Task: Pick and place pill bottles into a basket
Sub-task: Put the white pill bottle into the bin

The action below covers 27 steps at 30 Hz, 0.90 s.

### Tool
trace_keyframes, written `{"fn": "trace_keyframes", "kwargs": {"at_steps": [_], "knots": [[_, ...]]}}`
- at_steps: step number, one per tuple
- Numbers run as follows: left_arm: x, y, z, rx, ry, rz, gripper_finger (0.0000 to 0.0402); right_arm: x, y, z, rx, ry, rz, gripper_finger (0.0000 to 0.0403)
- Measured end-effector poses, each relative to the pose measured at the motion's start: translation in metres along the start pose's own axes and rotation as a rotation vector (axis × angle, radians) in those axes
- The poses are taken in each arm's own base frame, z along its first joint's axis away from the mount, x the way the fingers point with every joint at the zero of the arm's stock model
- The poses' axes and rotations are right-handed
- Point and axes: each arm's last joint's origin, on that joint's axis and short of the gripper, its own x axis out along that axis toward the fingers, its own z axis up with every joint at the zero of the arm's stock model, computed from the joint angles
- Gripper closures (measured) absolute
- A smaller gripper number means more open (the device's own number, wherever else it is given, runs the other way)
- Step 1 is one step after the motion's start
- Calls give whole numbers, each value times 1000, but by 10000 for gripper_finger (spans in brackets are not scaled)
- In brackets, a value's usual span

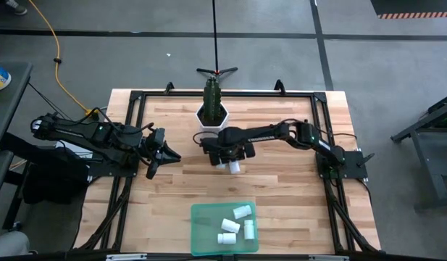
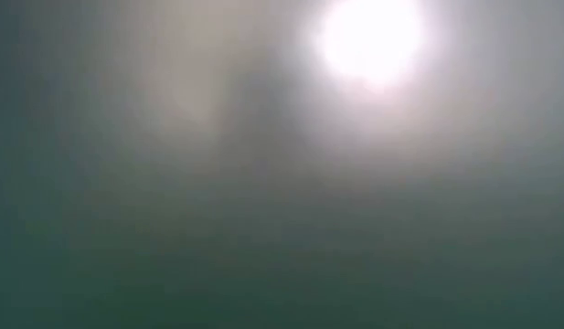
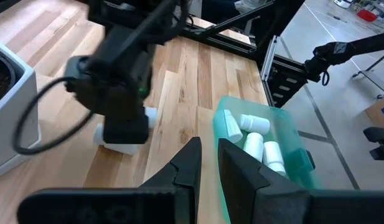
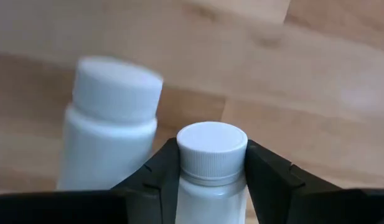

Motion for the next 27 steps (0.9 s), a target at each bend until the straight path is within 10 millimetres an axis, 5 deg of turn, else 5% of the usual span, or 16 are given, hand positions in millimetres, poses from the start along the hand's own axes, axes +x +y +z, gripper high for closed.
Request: {"fn": "trace_keyframes", "kwargs": {"at_steps": [6, 27], "knots": [[0, 0, 0, 0, -1, 4, 312, -9, 3, -26, -43, -13, 15, 264], [0, 0, 0, -23, -3, 8, 312, -137, -5, -98, -295, -566, 453, 264]]}}
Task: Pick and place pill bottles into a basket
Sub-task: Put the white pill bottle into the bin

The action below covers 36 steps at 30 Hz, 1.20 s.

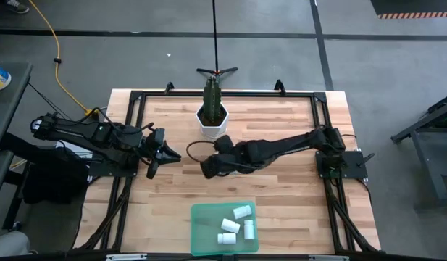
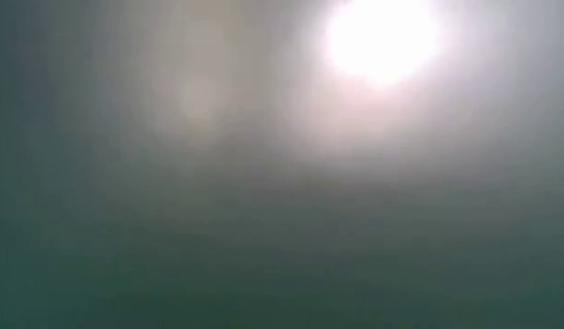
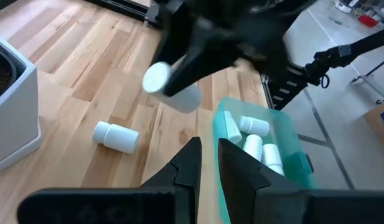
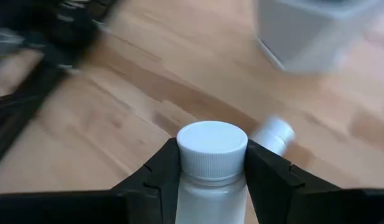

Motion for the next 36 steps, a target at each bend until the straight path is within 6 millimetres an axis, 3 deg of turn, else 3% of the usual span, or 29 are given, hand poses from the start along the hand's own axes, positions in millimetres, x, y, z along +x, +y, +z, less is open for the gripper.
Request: {"fn": "trace_keyframes", "kwargs": {"at_steps": [6, 16, 24, 36], "knots": [[0, -1, 3, -54, -30, -15, 312, -34, 23, -1, -197, -208, 161, 264], [-2, -9, 21, -109, -208, -105, 312, -58, 46, -26, -424, -311, 270, 264], [-2, -8, 22, -158, -234, -76, 312, -82, 53, -71, -527, -226, 341, 264], [-2, -6, 23, -174, -265, -12, 312, -110, 35, -156, -555, -91, 214, 264]]}}
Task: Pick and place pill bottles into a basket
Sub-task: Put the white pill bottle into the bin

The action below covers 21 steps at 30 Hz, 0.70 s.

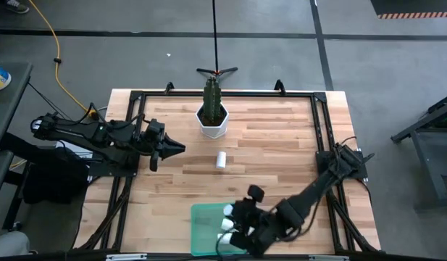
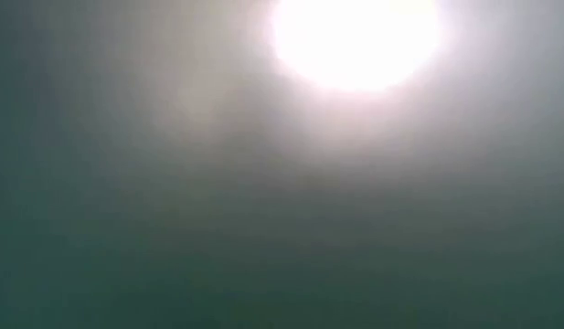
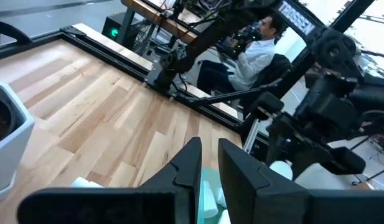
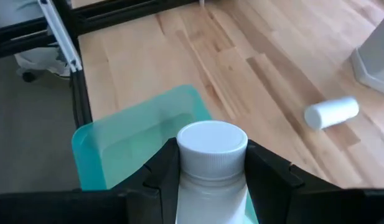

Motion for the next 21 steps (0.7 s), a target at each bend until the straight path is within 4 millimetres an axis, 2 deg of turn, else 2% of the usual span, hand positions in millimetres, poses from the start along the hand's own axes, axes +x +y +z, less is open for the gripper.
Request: {"fn": "trace_keyframes", "kwargs": {"at_steps": [3, 12, 16, 21], "knots": [[4, 0, -1, 2, 6, 8, 312, 2, 7, -10, 22, 1, -4, 264], [22, -1, -7, 25, 44, 12, 312, 33, 24, -27, 189, -123, -58, 264], [19, -6, -3, 66, 24, -82, 312, 50, 36, -34, 252, -190, -35, 264], [6, -12, 7, 115, -33, -209, 312, 75, 48, -44, 328, -224, 4, 264]]}}
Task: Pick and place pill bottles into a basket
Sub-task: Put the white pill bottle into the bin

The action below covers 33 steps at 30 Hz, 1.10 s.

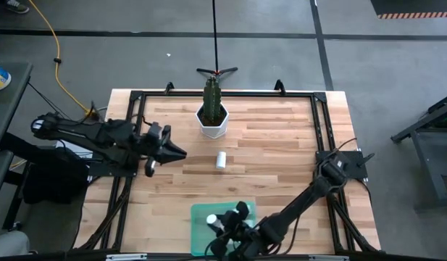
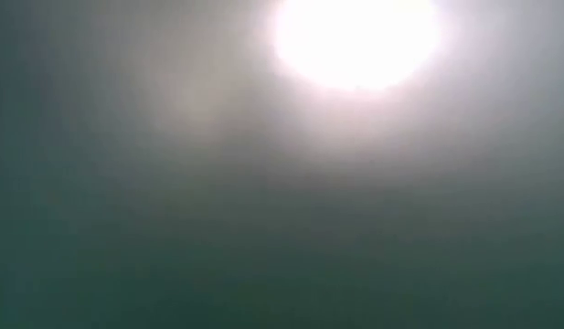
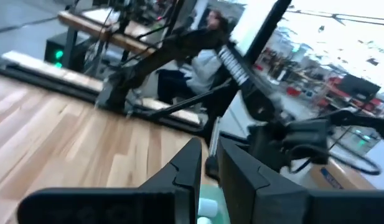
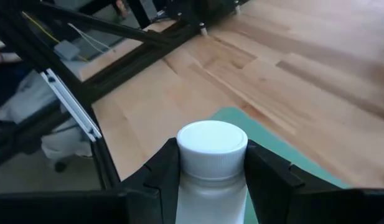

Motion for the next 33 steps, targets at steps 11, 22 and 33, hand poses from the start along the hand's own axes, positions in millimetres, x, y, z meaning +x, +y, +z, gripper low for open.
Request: {"fn": "trace_keyframes", "kwargs": {"at_steps": [11, 22, 33], "knots": [[-29, -5, 13, 37, -102, -48, 312, 43, -6, -22, 40, 2, -14, 264], [-35, -6, 14, 38, -103, -68, 312, 79, -19, -30, 6, 31, -53, 264], [-35, -6, 14, 38, -101, -71, 312, 87, -24, -30, -3, -44, -98, 264]]}}
